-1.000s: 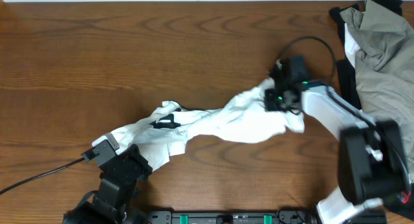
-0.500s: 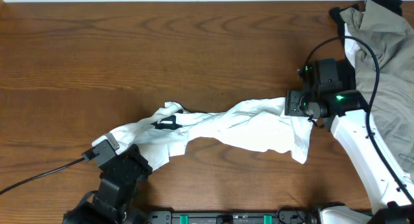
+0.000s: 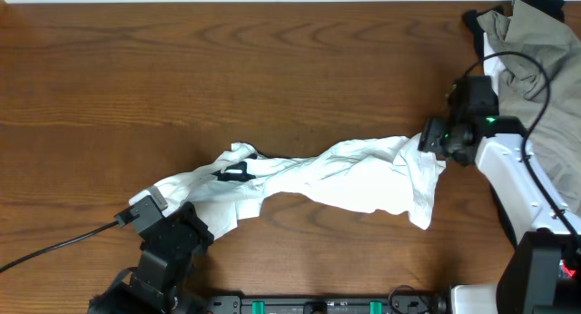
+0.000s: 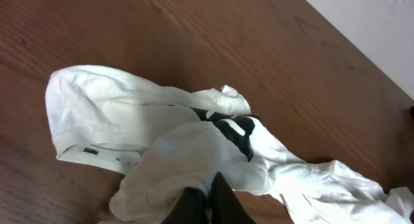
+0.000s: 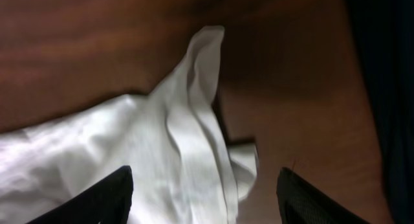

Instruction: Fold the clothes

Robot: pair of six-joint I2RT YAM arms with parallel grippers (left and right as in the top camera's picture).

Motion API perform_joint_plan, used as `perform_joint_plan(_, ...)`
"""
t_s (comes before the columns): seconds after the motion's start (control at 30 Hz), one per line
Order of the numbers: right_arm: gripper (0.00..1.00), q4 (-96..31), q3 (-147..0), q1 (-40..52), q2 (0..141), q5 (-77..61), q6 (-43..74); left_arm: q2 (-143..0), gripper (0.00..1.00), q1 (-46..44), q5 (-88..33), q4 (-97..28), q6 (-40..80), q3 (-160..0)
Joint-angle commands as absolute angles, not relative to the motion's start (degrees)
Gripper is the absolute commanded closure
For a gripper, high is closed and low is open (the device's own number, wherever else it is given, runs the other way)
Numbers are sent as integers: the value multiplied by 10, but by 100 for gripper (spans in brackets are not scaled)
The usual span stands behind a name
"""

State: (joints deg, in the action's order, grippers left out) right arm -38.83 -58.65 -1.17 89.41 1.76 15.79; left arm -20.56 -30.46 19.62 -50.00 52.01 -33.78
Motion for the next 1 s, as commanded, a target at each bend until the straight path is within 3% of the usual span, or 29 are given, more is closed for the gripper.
perform_joint_plan(0.0,31,-369,-588,-33,896,-60,150,-205,94,-302,200,-501,508,-346)
perform_joint_plan(0.73,32,-191,-588,-37,1068,-89,137,-205,94,-302,200,-501,508,-346)
perform_joint_plan(0.8,42,-182,-588,-37,1080,-89,140,-205,94,-302,200,-501,508,-346)
perform_joint_plan(0.9,95,-177,-588,-37,1084,-94,146,-205,94,-302,200,-501,508,-346)
perform_joint_plan(0.97,99,-172,-589,-37,1078,-106,145,-205,94,-302,200,-501,508,-346)
